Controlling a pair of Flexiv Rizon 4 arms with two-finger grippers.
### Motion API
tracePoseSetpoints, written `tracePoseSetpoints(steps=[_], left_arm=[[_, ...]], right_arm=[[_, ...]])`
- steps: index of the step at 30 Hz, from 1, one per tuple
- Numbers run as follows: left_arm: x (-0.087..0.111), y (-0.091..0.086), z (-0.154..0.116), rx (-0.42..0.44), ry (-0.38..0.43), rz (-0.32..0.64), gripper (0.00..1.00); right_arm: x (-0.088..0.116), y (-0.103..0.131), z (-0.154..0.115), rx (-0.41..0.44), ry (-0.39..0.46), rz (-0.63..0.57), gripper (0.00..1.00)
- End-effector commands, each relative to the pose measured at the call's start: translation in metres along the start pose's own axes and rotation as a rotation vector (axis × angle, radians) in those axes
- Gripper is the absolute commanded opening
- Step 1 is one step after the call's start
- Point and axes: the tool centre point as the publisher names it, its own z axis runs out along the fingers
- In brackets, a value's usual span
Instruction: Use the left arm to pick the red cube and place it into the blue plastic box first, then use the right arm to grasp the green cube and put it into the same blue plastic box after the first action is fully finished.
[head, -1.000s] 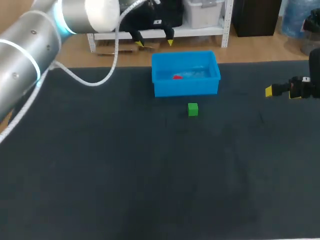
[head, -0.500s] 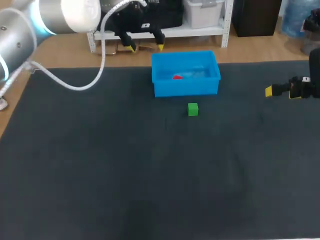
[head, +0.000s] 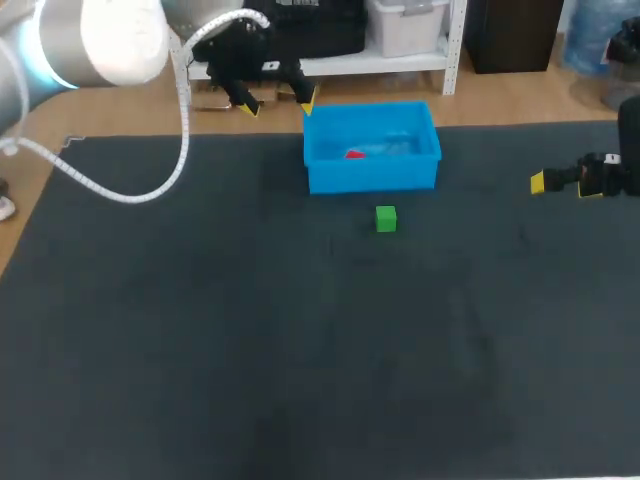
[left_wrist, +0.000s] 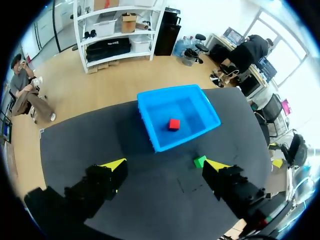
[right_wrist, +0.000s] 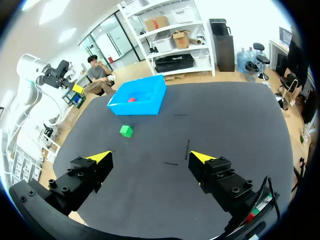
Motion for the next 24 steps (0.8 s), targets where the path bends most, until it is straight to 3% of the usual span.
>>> tracePoseSetpoints(steps=[1,24], left_arm=[[0.013,0.004,-0.006,0.020,-0.188,0.011,1.00],[0.044,0.011,-0.019,0.081,-0.165,0.101,1.00]], right_arm=[[0.000,0.000,0.000,0.000,0.001,-0.001,1.00],[0.000,0.000,0.000,0.000,0.001,-0.001,1.00]])
